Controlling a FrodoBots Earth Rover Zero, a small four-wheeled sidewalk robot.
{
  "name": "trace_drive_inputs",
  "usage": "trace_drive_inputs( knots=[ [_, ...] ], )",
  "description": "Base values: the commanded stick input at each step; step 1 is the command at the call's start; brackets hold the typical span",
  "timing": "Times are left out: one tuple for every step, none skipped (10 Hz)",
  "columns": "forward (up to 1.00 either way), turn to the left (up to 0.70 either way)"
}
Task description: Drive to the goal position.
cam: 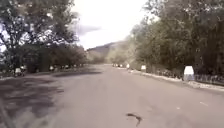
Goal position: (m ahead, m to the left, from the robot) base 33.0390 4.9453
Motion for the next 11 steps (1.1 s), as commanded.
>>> trace_drive_inputs(
  knots=[
    [1.0, 0.0],
    [1.0, 0.0],
    [1.0, 0.0],
    [1.0, 0.0],
    [1.0, 0.0],
    [1.0, 0.0],
    [1.0, 0.0],
    [1.0, 0.07],
    [1.0, 0.14],
    [1.0, 0.4],
    [1.0, 0.4]
  ],
)
